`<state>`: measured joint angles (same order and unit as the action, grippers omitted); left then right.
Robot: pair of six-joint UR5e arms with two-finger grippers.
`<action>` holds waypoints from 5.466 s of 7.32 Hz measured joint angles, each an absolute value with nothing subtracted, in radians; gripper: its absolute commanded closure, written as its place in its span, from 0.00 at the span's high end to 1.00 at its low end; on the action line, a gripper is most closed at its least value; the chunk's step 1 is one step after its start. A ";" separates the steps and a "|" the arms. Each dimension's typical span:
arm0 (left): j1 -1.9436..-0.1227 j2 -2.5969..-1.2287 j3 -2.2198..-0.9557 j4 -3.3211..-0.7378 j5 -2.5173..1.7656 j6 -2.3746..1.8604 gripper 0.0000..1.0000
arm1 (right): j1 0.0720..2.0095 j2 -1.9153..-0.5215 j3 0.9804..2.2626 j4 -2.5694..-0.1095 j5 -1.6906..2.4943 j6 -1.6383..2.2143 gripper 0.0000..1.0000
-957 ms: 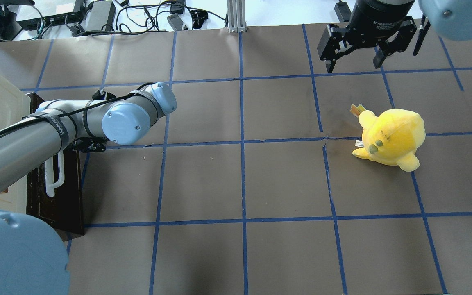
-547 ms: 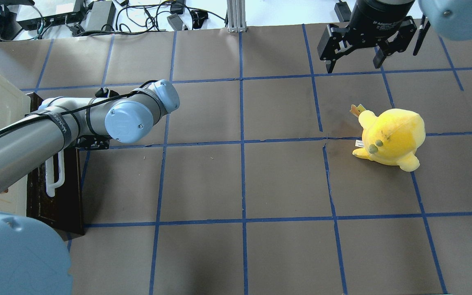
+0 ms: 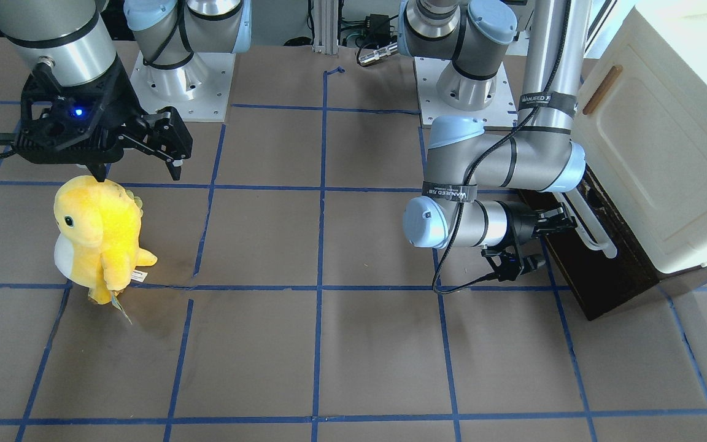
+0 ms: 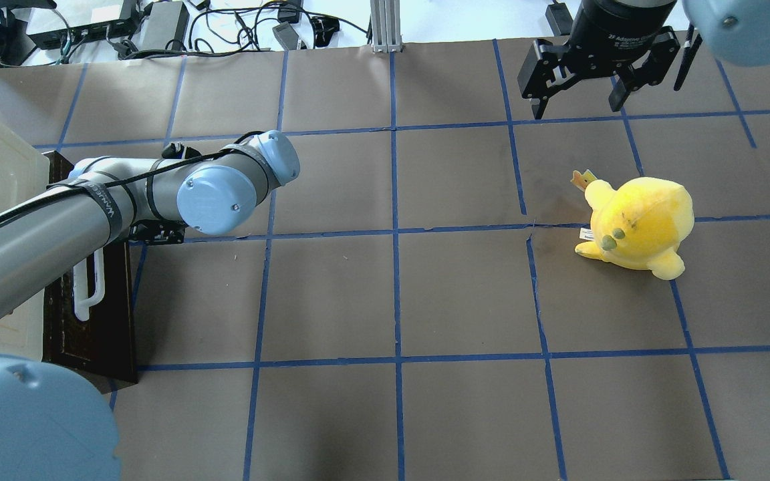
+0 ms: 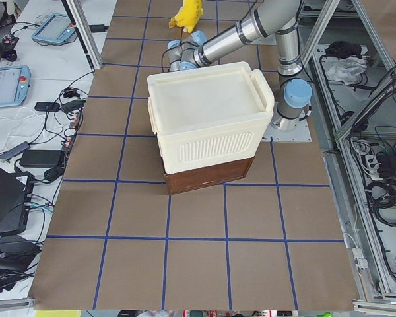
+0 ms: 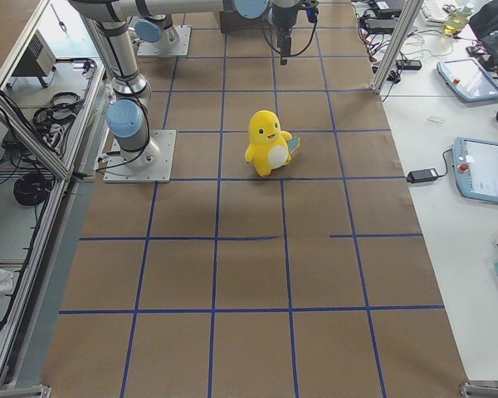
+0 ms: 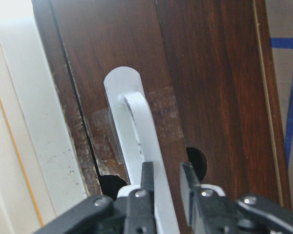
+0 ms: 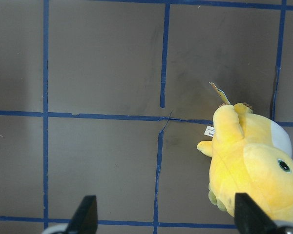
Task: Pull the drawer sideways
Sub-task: 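Hold the handle firmly with the left gripper, adjusting grip, then pull the drawer outward by its handle with the left gripper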
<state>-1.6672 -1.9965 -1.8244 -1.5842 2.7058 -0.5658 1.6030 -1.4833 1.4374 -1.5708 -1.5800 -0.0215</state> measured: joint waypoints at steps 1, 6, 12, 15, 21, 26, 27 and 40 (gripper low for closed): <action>-1.667 -1.992 -1.820 -1.585 2.706 -0.557 0.31 | 1.603 -1.483 1.437 -1.571 -1.580 -0.021 1.00; -1.666 -1.995 -1.826 -1.588 2.704 -0.547 0.44 | 1.603 -1.483 1.437 -1.571 -1.580 -0.022 1.00; -1.652 -1.993 -1.837 -1.588 2.706 -0.548 0.44 | 1.603 -1.483 1.437 -1.571 -1.580 -0.022 1.00; -1.637 -1.983 -1.855 -1.588 2.707 -0.548 0.44 | 1.603 -1.483 1.437 -1.571 -1.580 -0.022 1.00; -1.631 -1.981 -1.857 -1.584 2.705 -0.549 0.30 | 1.603 -1.483 1.437 -1.571 -1.580 -0.022 1.00; -1.642 -1.991 -1.840 -1.575 2.702 -0.539 0.30 | 1.603 -1.483 1.437 -1.571 -1.580 -0.021 1.00; -1.645 -1.991 -1.834 -1.576 2.701 -0.539 0.30 | 1.603 -1.483 1.437 -1.571 -1.580 -0.021 1.00; -1.778 -1.993 -1.770 -1.584 2.629 -0.532 0.30 | 1.603 -1.483 1.437 -1.571 -1.580 -0.022 1.00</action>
<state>-1.7781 -1.9931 -1.7703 -1.5843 2.6286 -0.5325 1.6030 -1.4834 1.4373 -1.5708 -1.5800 -0.0216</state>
